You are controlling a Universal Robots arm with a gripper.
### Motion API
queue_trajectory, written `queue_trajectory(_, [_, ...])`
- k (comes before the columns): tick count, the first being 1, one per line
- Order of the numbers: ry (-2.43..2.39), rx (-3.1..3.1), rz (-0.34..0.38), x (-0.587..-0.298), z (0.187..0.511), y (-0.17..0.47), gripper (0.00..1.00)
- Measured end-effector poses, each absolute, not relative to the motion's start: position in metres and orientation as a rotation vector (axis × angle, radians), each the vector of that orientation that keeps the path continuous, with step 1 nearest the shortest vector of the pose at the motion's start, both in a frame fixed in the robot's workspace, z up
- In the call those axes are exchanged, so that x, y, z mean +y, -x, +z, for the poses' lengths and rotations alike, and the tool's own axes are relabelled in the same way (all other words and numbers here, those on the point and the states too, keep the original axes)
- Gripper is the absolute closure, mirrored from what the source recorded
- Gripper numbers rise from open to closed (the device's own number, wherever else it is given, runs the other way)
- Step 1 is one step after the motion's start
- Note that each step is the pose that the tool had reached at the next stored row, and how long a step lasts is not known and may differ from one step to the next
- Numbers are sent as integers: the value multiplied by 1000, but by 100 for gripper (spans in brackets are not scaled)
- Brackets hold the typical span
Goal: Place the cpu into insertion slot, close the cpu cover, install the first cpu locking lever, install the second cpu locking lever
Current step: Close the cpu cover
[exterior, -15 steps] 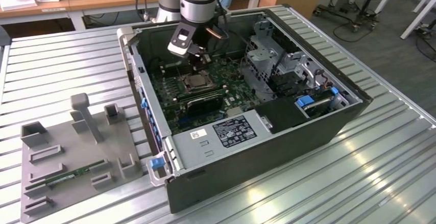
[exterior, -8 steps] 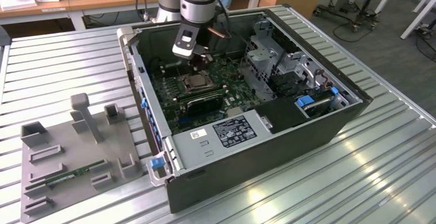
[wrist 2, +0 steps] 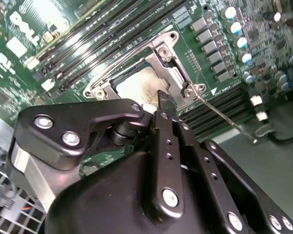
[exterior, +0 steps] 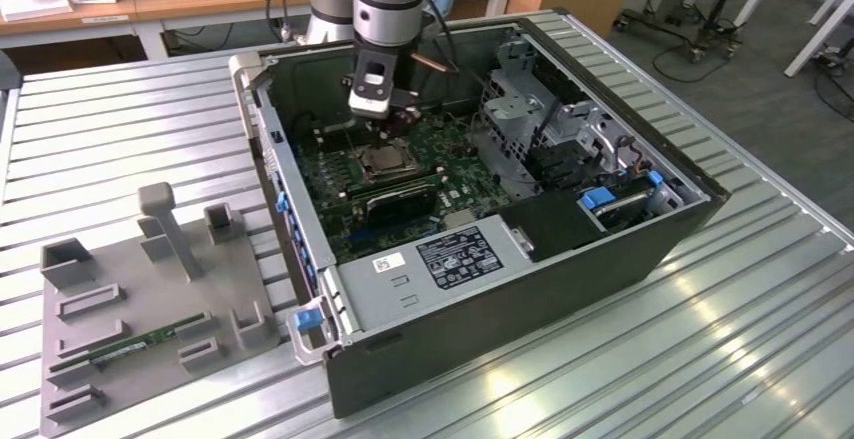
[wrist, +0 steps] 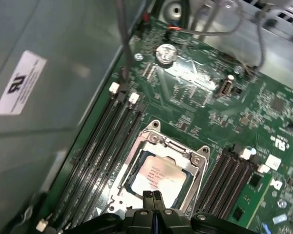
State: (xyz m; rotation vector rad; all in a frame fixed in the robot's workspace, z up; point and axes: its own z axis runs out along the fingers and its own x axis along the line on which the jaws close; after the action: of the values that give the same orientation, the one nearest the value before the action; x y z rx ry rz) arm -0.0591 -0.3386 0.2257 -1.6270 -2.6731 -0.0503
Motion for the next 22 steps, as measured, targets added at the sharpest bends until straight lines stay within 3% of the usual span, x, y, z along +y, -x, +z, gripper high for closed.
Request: queue_trajectory(22, [1518,-2735,-50,-339,225,59,89])
